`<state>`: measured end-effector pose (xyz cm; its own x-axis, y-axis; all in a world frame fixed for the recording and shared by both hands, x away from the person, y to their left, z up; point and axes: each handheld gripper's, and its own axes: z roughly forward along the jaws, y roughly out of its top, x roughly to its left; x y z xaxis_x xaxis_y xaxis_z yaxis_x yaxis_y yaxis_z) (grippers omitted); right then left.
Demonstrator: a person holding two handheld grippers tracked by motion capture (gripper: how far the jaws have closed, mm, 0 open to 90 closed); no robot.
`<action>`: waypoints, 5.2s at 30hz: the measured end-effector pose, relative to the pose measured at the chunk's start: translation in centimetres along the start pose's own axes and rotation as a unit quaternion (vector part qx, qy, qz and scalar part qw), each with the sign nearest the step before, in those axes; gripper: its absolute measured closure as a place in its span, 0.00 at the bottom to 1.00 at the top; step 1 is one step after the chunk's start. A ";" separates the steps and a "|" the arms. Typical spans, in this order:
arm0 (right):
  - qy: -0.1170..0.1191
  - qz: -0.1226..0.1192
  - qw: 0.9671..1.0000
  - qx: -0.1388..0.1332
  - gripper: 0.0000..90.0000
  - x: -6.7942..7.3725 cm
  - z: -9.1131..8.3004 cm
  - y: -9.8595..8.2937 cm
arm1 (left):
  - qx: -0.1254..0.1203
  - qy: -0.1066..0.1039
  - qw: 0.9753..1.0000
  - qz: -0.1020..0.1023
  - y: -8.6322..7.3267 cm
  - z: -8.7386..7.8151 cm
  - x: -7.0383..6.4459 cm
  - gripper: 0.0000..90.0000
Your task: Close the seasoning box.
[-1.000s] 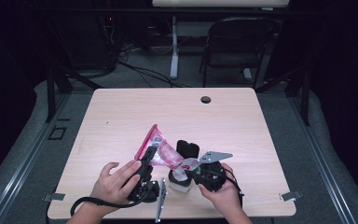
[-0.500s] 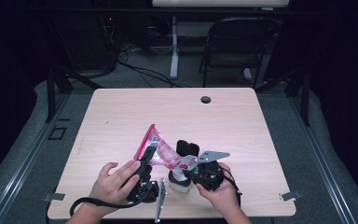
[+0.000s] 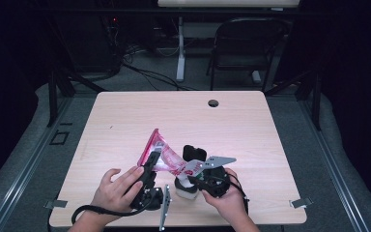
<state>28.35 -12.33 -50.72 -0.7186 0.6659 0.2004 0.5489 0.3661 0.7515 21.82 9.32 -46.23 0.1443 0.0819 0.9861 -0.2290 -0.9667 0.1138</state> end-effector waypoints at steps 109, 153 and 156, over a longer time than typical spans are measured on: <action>-0.025 -0.009 1.000 -0.009 1.00 0.0 -0.6 0.0 | 0.015 -0.078 0.984 -0.157 -4.5 1.5 -2.5 0.79; -0.029 -0.030 0.999 -0.013 1.00 0.6 -0.5 0.6 | 0.019 -0.190 0.939 -0.287 -7.3 3.0 -4.5 0.79; -0.030 -0.030 0.999 -0.014 1.00 0.7 -0.4 0.7 | 0.020 -0.198 0.935 -0.294 -7.5 3.1 -4.7 0.79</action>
<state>28.03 -11.91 -49.81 -0.7224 0.6816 0.1167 0.4924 0.3886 0.7788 25.84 15.43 -52.06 0.5816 0.5139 0.6305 0.0371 -0.7911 0.6106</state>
